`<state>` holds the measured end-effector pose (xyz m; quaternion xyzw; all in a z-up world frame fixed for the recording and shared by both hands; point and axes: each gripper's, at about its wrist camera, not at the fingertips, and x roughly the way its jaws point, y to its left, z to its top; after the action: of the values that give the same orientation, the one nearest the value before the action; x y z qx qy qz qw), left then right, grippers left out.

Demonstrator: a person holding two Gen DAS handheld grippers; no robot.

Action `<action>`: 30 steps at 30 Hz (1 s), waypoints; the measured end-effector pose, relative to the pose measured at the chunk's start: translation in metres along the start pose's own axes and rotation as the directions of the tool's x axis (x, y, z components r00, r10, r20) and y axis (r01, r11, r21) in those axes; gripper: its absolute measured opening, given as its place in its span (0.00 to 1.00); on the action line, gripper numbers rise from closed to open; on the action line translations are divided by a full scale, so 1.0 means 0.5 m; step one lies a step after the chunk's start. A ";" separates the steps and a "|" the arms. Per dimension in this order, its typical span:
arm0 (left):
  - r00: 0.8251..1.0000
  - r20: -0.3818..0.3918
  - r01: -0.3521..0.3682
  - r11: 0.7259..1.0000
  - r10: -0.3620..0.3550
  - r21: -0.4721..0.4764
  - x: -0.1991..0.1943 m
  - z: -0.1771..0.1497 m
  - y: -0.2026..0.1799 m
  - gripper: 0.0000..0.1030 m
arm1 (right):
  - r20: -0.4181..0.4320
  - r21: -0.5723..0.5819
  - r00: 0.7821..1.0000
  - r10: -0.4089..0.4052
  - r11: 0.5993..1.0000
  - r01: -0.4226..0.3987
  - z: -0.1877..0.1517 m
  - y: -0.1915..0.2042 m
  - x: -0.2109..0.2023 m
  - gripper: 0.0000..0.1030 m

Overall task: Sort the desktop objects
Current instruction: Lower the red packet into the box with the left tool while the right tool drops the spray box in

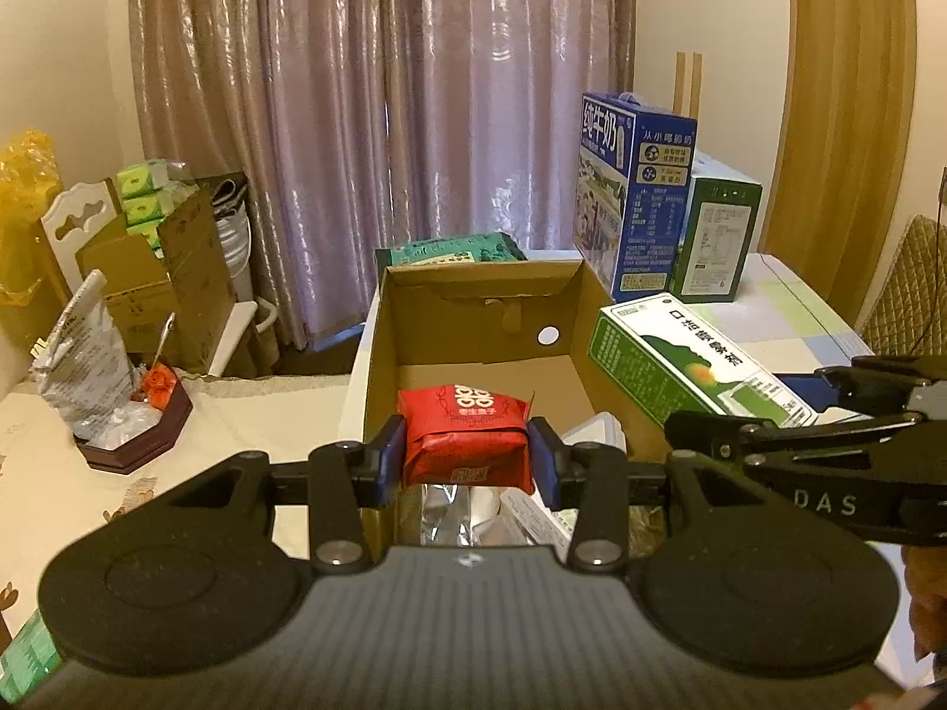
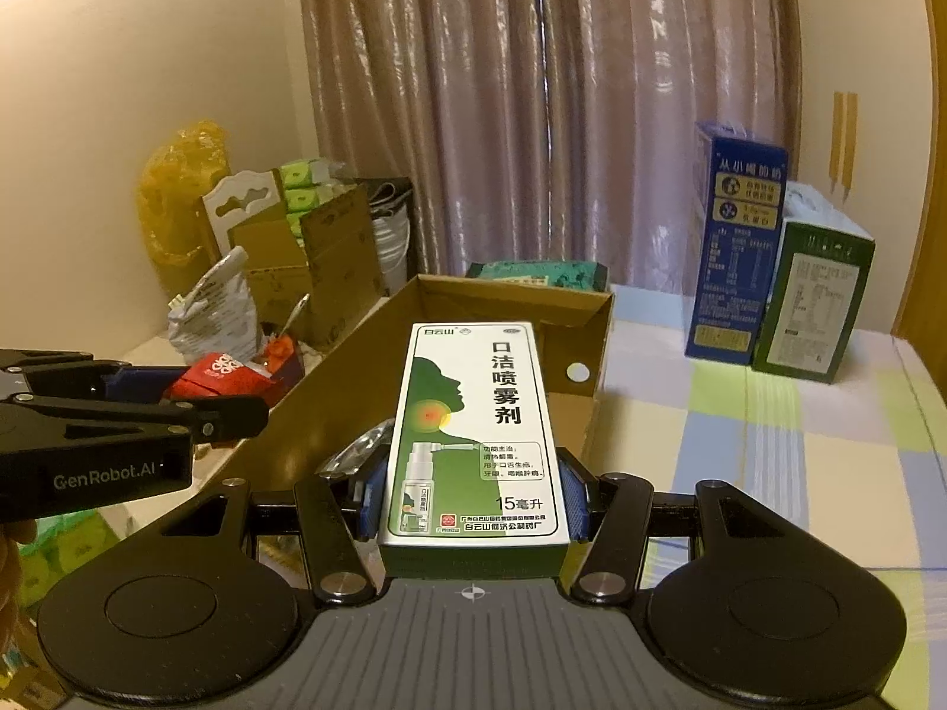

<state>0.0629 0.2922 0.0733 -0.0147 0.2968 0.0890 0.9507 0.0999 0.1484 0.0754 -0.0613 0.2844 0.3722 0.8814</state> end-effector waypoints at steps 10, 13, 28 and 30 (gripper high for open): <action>0.998 -0.052 0.021 0.999 -0.019 0.026 0.076 0.021 0.009 0.37 | -0.013 0.042 1.000 0.004 0.999 -0.003 0.022 -0.020 0.063 0.51; 0.998 -0.062 0.023 0.999 -0.020 0.038 0.097 0.025 0.010 0.37 | -0.018 0.043 1.000 0.000 0.999 0.001 0.026 -0.026 0.079 0.51; 0.995 -0.078 0.060 0.997 -0.056 0.052 0.200 0.067 0.020 0.37 | -0.029 0.081 0.999 -0.017 0.997 0.019 0.062 -0.069 0.159 0.51; 0.995 -0.072 0.068 0.996 -0.064 0.056 0.215 0.073 0.021 0.42 | -0.028 0.086 0.999 -0.020 0.996 0.022 0.067 -0.071 0.169 0.51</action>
<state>0.1684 0.3226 0.0429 0.0001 0.3318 0.0481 0.9421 0.1873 0.1860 0.0534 -0.0311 0.3115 0.3495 0.8831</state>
